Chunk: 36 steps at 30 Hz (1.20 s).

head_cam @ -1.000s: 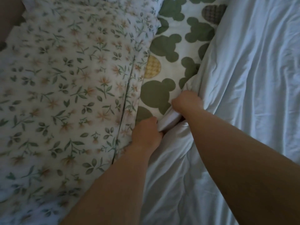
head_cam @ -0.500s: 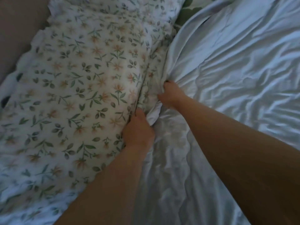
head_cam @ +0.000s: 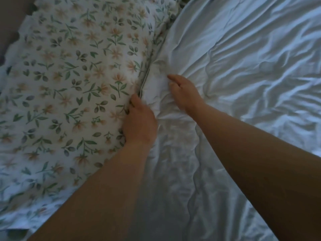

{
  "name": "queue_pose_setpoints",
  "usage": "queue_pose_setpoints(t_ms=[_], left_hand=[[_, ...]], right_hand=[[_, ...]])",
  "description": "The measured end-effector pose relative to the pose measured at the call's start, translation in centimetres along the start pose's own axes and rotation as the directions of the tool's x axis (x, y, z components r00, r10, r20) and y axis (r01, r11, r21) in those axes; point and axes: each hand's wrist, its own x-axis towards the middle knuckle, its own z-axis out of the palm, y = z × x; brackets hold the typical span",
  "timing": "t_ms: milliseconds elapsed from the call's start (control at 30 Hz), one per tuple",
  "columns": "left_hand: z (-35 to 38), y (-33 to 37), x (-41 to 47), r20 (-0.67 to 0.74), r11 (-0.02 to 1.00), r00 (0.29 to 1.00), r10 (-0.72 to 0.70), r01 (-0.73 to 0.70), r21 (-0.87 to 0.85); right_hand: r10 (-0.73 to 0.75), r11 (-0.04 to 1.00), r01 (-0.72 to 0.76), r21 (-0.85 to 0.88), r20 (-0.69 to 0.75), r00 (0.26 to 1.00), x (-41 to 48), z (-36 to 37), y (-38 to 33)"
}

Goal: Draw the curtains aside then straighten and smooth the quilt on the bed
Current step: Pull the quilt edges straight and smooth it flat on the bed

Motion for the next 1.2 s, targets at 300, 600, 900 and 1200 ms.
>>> queue_pose_setpoints(t_ms=[300,600,900,1200], left_hand=[[-0.2,-5.7,-3.9,0.064,0.989,0.993,0.102,-0.108,0.099],[-0.2,-7.3,-14.3,0.071,0.993,0.991,-0.112,0.110,0.030],[0.0,-14.2,-19.5,0.047,0.966,0.970,-0.239,0.233,0.109],[-0.3,-17.9,-30.1,0.119,0.912,0.910,-0.397,0.406,-0.063]], right_hand=[[-0.019,0.982,0.017,-0.185,-0.009,1.000,-9.3,-1.1,4.9],[0.041,0.930,-0.014,-0.368,0.067,0.997,-18.5,0.8,9.0],[-0.009,0.862,0.097,-0.498,0.176,0.984,-26.4,4.8,10.3],[-0.017,0.828,0.220,-0.515,0.369,0.929,-35.9,3.9,13.5]])
